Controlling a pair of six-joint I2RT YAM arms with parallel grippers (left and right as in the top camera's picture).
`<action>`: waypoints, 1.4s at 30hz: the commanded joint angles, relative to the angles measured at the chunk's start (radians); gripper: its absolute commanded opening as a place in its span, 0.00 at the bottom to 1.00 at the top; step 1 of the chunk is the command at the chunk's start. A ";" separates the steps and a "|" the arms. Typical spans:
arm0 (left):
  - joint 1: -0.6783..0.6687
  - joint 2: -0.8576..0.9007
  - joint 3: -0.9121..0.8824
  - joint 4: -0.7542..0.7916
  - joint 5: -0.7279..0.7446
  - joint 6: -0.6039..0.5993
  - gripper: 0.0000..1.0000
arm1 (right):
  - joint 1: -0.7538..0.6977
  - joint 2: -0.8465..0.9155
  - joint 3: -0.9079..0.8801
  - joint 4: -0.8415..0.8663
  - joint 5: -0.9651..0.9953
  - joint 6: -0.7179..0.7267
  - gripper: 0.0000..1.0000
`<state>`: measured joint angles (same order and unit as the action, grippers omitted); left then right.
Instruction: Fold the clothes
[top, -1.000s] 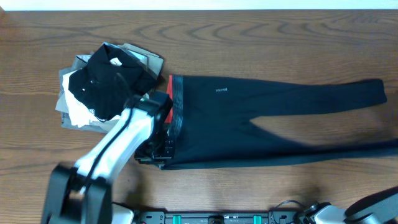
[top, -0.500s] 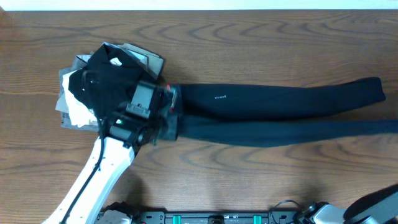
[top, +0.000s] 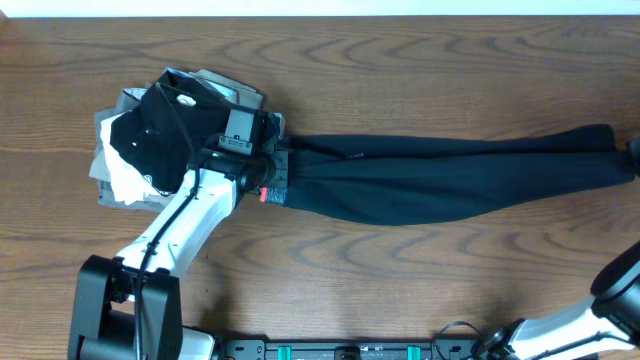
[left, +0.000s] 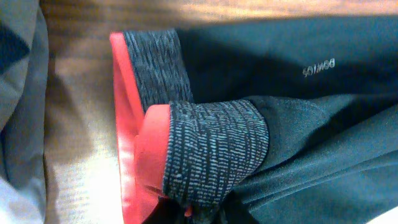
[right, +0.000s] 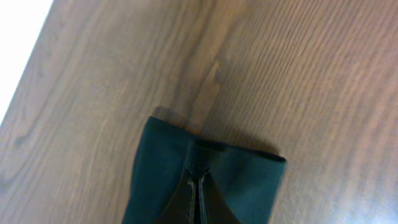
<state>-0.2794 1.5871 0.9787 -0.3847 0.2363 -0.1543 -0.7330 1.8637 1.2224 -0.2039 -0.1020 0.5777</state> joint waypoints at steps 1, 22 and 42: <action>0.006 0.020 0.015 0.031 -0.022 0.012 0.17 | 0.001 0.057 0.009 0.037 -0.033 0.032 0.01; 0.006 0.066 0.015 0.058 -0.073 -0.023 0.69 | 0.016 0.140 0.009 0.275 -0.186 0.102 0.02; 0.003 -0.019 0.055 -0.135 0.033 0.041 0.64 | 0.007 0.139 0.009 0.031 -0.591 -0.328 0.39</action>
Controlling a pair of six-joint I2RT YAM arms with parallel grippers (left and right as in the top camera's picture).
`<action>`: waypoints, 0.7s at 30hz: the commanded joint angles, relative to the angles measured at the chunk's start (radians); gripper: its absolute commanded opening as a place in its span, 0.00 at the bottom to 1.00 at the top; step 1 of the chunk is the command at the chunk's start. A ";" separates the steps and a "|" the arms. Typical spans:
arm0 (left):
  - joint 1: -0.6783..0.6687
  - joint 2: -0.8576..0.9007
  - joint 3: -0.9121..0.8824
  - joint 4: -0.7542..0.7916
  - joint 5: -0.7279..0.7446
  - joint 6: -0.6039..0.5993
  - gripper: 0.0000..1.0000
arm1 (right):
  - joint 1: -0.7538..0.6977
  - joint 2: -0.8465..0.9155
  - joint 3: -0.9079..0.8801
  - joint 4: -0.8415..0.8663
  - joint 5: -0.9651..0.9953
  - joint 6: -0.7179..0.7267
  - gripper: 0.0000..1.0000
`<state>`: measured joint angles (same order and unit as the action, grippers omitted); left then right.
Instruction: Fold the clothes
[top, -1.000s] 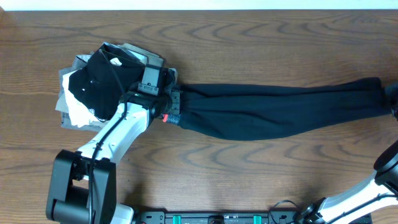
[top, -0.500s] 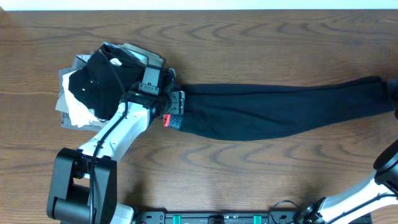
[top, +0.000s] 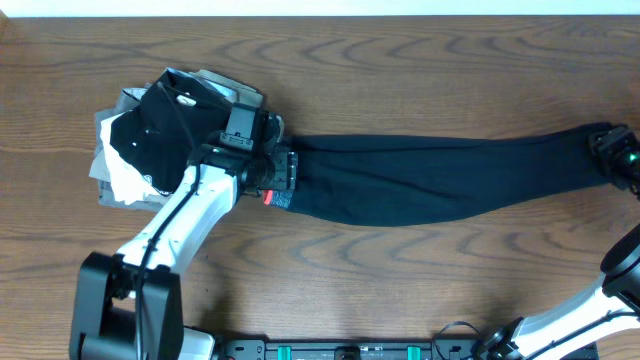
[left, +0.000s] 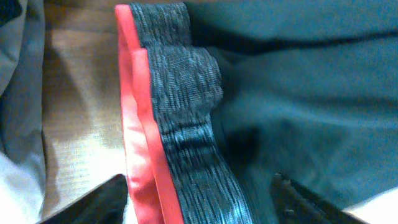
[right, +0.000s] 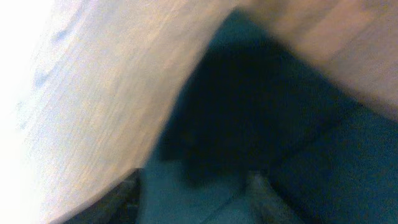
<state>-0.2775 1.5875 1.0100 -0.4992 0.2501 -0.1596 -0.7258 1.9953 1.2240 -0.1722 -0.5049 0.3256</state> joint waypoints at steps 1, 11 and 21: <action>0.002 -0.019 0.024 -0.031 0.019 0.061 0.53 | 0.002 0.008 0.007 0.004 -0.238 -0.076 0.34; 0.002 0.090 0.023 -0.009 0.015 0.153 0.23 | 0.019 0.008 0.007 -0.012 -0.259 -0.035 0.14; 0.003 0.219 0.032 0.136 -0.016 0.115 0.40 | 0.019 0.008 0.007 -0.034 -0.296 -0.035 0.17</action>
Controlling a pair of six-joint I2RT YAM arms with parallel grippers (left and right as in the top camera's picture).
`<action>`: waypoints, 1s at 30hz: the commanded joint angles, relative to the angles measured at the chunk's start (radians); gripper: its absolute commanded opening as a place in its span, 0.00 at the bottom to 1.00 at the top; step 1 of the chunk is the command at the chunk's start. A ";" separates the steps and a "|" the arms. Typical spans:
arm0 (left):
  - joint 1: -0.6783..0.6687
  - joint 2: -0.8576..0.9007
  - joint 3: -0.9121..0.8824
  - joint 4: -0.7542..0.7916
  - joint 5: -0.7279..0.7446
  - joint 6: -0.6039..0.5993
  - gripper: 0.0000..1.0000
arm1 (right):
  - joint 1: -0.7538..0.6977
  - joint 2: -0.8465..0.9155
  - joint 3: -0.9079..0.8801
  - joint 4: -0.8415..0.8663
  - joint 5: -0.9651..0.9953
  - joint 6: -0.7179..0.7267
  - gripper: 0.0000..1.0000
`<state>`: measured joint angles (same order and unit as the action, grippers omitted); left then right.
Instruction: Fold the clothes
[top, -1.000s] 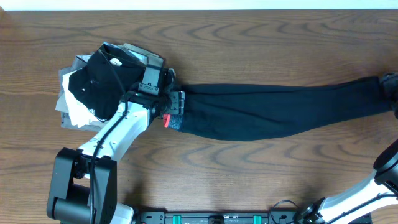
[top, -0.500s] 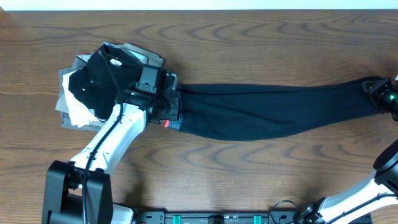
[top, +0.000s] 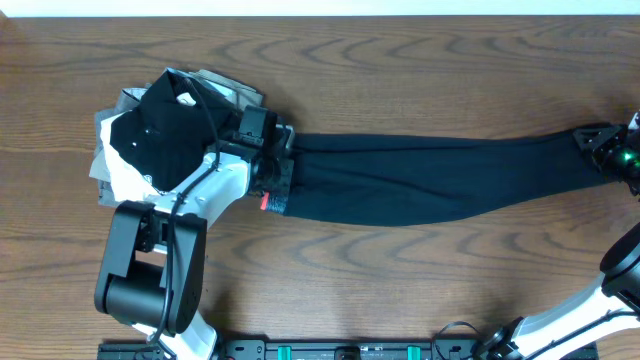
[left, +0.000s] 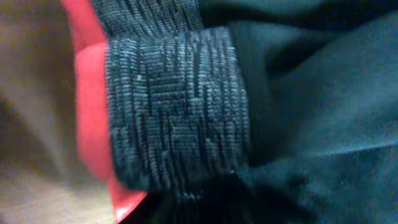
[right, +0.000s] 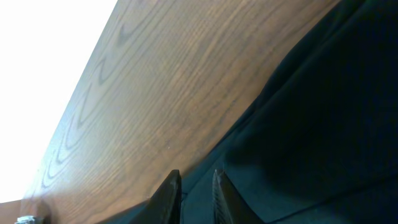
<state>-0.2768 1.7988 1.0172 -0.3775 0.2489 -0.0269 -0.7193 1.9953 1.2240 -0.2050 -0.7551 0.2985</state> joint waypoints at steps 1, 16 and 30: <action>0.002 0.005 0.038 0.014 -0.018 -0.019 0.43 | 0.013 0.008 0.007 -0.001 -0.058 -0.009 0.17; 0.002 -0.118 0.254 -0.367 -0.025 -0.031 0.68 | -0.041 -0.024 0.040 0.002 -0.023 -0.089 0.57; 0.002 -0.224 0.254 -0.445 -0.022 -0.040 0.77 | -0.065 0.017 0.296 -0.260 0.341 -0.371 0.64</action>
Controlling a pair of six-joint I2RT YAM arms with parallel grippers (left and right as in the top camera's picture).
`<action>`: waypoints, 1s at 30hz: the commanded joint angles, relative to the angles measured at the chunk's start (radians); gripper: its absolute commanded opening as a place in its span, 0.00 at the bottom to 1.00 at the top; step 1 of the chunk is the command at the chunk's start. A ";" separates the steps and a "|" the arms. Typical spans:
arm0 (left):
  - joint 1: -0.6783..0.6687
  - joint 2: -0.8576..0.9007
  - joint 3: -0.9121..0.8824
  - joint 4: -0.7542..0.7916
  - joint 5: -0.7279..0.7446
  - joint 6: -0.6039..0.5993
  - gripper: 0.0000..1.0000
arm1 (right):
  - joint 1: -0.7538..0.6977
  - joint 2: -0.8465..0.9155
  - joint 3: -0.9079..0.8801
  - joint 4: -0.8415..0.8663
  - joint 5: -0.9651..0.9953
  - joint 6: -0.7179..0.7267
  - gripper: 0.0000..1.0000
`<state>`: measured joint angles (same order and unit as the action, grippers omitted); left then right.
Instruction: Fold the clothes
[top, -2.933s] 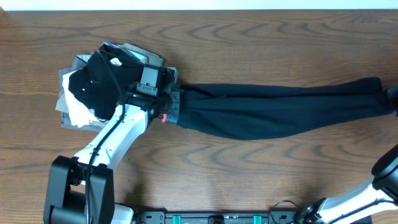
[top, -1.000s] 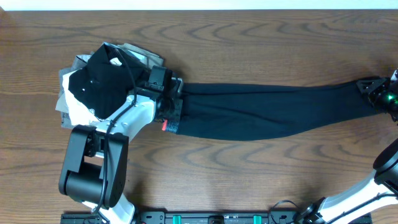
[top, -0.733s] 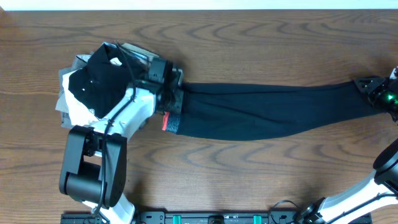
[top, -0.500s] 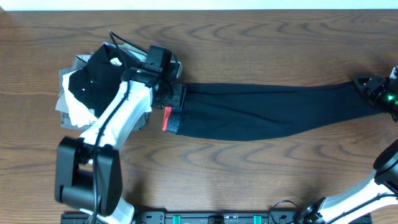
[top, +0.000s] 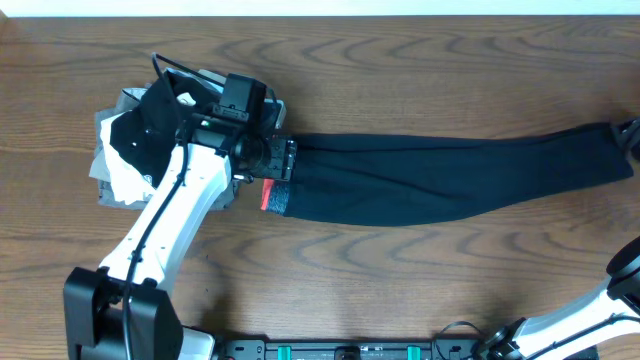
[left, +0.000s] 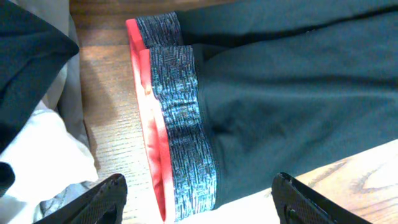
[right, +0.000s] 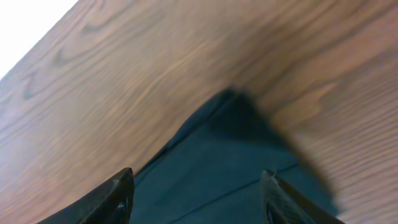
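Note:
Dark pants (top: 440, 178) lie stretched flat across the table, left to right. Their grey waistband with a red edge (left: 177, 127) is at the left end, also seen as waistband (top: 273, 196) from overhead. My left gripper (left: 199, 202) hangs open just above the waistband, holding nothing; from overhead the left gripper (top: 283, 160) sits at the band's far corner. At the table's right edge my right gripper (right: 199, 198) is open over the leg hem (right: 239, 158), with nothing between its fingers. Overhead, the right gripper (top: 631, 136) barely shows.
A pile of clothes (top: 150, 130), black, white and grey, lies directly left of the waistband, under my left arm. The wooden table (top: 400, 280) shows in front of and behind the pants. Its far edge runs along the top.
Both grippers were down close on the pants, the right one's fingers nearly together. Now both are open and lifted off. The waistband lies flatter, and the leg end sits slightly further right.
First the pants lay stretched out with the waistband rumpled and my grippers at either end. Then both stood open over the waistband and the leg end. Then both were pressed close on the cloth. Now they are open and the pants lie straighter.

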<state>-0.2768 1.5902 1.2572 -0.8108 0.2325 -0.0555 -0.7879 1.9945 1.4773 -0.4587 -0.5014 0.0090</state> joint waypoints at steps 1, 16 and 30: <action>0.002 -0.016 0.014 -0.016 -0.004 -0.014 0.77 | 0.003 0.029 0.051 -0.005 0.088 -0.089 0.67; 0.002 -0.016 0.014 -0.045 -0.004 -0.029 0.77 | 0.006 0.232 0.077 0.089 0.179 -0.145 0.82; 0.002 -0.016 0.014 -0.034 0.023 -0.032 0.77 | 0.052 0.282 0.077 0.024 0.014 -0.190 0.61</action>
<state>-0.2768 1.5875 1.2572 -0.8478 0.2413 -0.0784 -0.7521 2.2345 1.5543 -0.4179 -0.4129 -0.1593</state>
